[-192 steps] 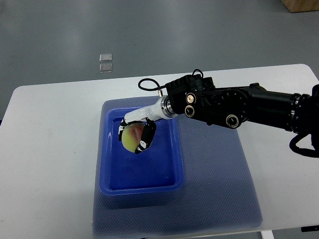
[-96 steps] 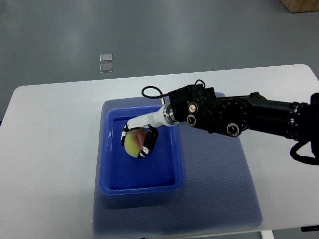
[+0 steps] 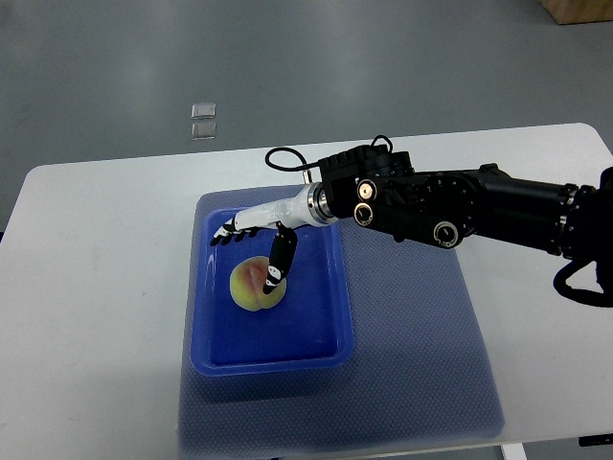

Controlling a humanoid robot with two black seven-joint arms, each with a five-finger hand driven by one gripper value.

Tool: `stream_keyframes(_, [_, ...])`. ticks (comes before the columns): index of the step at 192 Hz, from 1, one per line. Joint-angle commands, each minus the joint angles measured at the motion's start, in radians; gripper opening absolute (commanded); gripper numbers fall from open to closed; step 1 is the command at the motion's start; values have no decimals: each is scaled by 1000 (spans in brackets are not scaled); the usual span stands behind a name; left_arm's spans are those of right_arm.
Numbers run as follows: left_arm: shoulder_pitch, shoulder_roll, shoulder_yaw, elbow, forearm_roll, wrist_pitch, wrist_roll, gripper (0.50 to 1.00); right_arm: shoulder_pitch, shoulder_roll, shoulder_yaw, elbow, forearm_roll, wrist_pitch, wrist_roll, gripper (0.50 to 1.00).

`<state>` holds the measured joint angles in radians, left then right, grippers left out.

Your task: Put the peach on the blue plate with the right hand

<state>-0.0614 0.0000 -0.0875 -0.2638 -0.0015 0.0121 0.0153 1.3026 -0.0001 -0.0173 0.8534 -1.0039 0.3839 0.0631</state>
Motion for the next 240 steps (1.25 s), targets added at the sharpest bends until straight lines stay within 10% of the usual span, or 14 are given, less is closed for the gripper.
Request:
stream_keyframes(1, [0,0,0,0,0,0,0,1000,18,0,125,-5,11,7,1,934])
stream_keyframes(42, [0,0,0,0,0,0,0,1000,-6,-14,332,-5,62,3,1,934])
stream_keyframes(114, [0,0,0,-6,0,0,0,1000,-513,-147,1139,-99,518,-45,121,934])
stream_keyframes(240, [0,0,0,-11,3,0,41,1000,-586,-92,1174,-263,849,-85,207,934])
